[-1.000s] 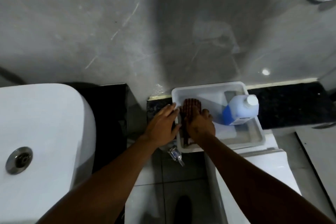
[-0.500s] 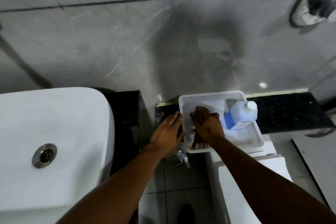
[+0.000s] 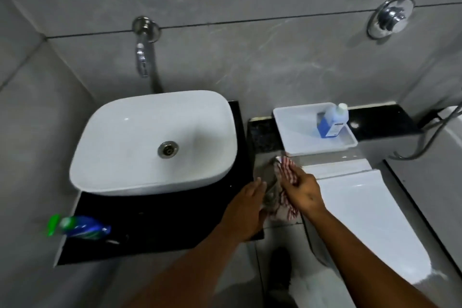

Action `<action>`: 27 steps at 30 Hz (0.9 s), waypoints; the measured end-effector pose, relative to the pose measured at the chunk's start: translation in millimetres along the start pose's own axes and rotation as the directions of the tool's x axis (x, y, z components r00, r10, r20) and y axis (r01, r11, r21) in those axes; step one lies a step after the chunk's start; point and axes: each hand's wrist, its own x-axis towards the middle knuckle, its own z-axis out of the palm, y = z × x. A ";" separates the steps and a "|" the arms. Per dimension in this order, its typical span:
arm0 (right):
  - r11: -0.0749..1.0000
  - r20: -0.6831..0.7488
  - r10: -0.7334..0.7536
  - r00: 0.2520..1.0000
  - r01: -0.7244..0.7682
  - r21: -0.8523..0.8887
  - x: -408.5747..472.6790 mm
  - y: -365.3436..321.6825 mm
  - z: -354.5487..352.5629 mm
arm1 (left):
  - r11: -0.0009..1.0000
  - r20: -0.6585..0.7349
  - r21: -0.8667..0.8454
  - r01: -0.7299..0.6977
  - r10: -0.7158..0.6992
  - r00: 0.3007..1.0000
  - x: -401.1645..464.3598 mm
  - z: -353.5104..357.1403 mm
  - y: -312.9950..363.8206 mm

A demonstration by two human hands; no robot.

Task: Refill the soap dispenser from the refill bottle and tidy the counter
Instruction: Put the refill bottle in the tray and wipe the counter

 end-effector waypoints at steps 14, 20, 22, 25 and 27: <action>0.778 0.141 -0.176 0.974 0.226 -0.587 -103.6 21.7 144.3 | 0.934 -0.093 0.204 0.293 -0.280 0.956 -142.8 7.6 -113.7; 0.789 0.146 -0.136 0.980 0.196 -0.582 -41.6 -11.9 187.1 | 0.952 -0.185 0.169 0.256 -0.225 0.957 -143.6 14.8 -122.1; 0.791 0.205 -0.142 0.968 0.236 -0.565 -48.6 -21.2 197.7 | 0.953 -0.177 0.159 0.256 -0.228 0.957 -142.3 14.2 -124.0; 0.703 0.347 -0.273 0.897 0.432 -0.565 -90.3 0.1 181.7 | 0.953 -0.172 0.162 0.257 -0.229 0.958 -141.3 11.8 -123.1; 0.672 0.416 -0.310 0.855 0.507 -0.541 -104.7 21.5 153.7 | 0.946 -0.151 0.169 0.275 -0.251 0.956 -142.0 10.4 -122.6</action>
